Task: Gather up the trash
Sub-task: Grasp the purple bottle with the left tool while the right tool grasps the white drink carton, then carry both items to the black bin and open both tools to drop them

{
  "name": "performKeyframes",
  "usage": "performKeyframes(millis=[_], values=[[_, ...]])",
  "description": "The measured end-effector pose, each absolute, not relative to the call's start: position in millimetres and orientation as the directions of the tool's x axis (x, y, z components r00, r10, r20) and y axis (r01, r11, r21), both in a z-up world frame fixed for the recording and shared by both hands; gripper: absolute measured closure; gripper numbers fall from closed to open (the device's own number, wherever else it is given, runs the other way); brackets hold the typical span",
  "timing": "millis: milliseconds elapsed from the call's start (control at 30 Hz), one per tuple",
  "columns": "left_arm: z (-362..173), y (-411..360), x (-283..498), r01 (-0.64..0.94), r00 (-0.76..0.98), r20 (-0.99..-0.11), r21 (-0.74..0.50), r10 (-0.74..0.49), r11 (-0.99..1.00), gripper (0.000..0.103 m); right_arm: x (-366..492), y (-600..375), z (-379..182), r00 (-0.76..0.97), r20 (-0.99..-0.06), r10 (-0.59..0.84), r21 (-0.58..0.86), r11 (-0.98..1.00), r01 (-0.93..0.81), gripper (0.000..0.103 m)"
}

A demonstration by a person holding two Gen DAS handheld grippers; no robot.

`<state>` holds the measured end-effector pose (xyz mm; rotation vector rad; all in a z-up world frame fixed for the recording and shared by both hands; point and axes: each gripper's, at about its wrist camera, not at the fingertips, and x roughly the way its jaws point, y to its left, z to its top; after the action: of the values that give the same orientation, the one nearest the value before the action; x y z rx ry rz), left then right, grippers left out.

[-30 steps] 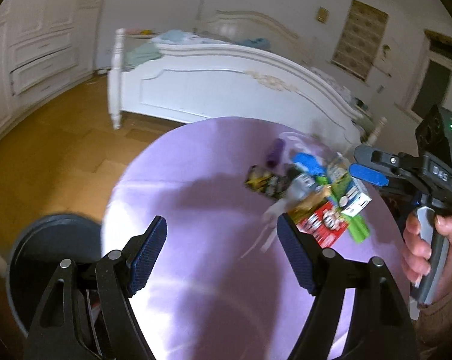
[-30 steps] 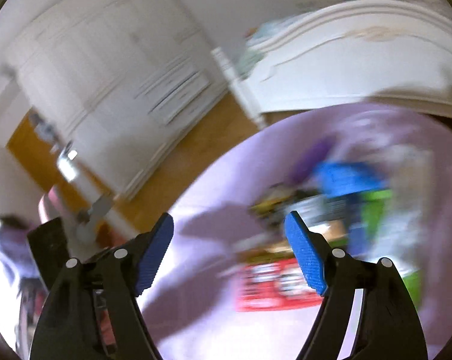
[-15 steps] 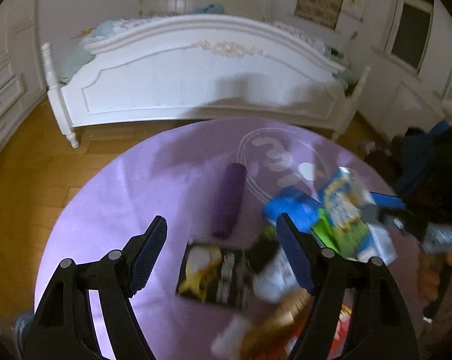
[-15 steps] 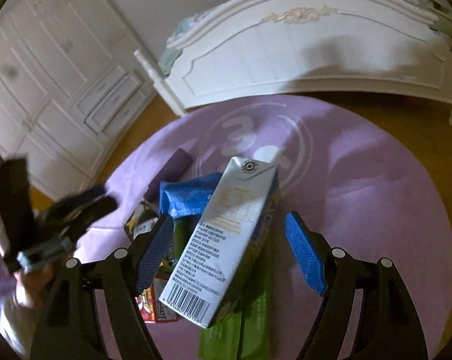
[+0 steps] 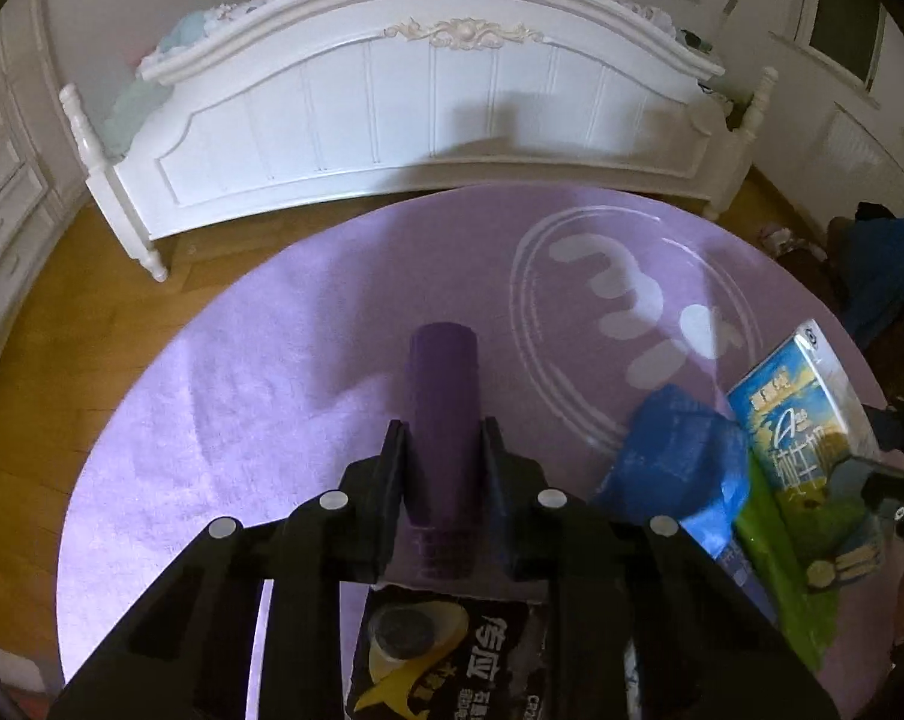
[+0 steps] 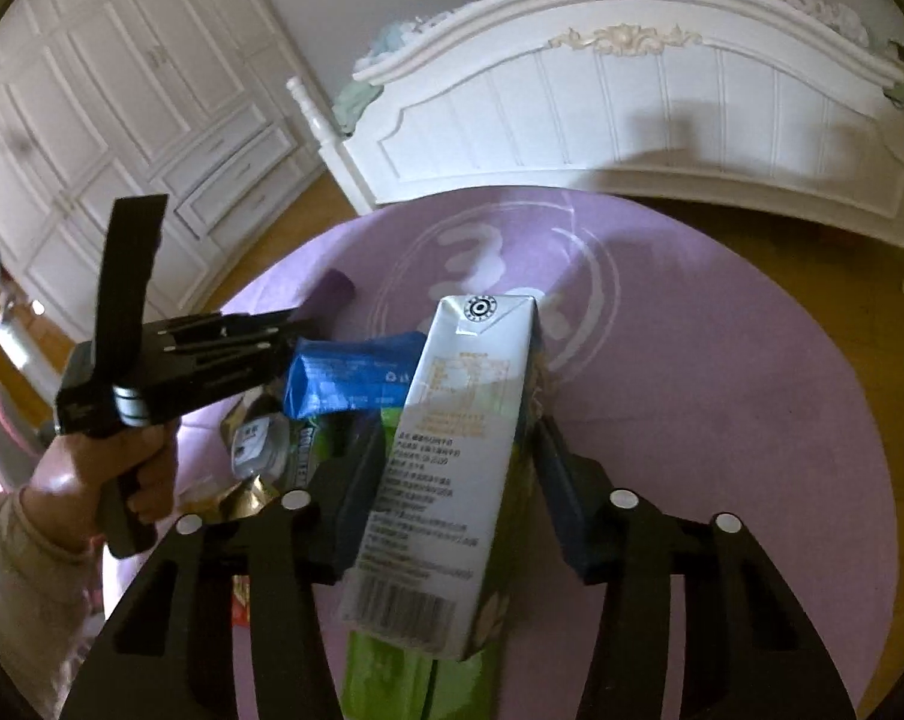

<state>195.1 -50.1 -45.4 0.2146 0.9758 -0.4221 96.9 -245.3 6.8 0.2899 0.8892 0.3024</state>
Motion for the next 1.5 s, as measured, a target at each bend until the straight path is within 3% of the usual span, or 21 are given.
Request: performKeyframes(millis=[300, 667, 967, 1133, 1500], values=[[-1.4, -11.9, 142.7, 0.401, 0.568, -0.736, -0.142, -0.368, 0.905, 0.078, 61.1, -285.6, 18.6, 0.63, -0.55, 0.549, 0.622, 0.772, -0.129, 0.06], [56.3, 71.4, 20.0, 0.325, 0.723, -0.567, -0.225, -0.395, 0.918, 0.078, 10.8, -237.2, 66.3, 0.632, -0.451, 0.63, 0.633, 0.725, -0.27, 0.06], [43.7, 189.7, -68.8, 0.066, 0.837, -0.499, -0.313, -0.224, 0.947, 0.078, 1.1, -108.9, 86.7, 0.491, -0.49, 0.72, 0.564, 0.692, -0.452, 0.06], [16.8, 252.5, -100.4, -0.073, 0.841, -0.523, -0.363, -0.139, 0.929, 0.078, -0.6, -30.2, 82.9, 0.383, -0.534, 0.754, 0.539, 0.652, -0.533, 0.06], [-43.8, 319.7, -120.3, -0.211, 0.788, -0.606, -0.435, -0.111, 0.875, 0.078, 7.2, 135.1, 47.5, 0.196, -0.664, 0.722, 0.465, 0.604, -0.647, 0.06]])
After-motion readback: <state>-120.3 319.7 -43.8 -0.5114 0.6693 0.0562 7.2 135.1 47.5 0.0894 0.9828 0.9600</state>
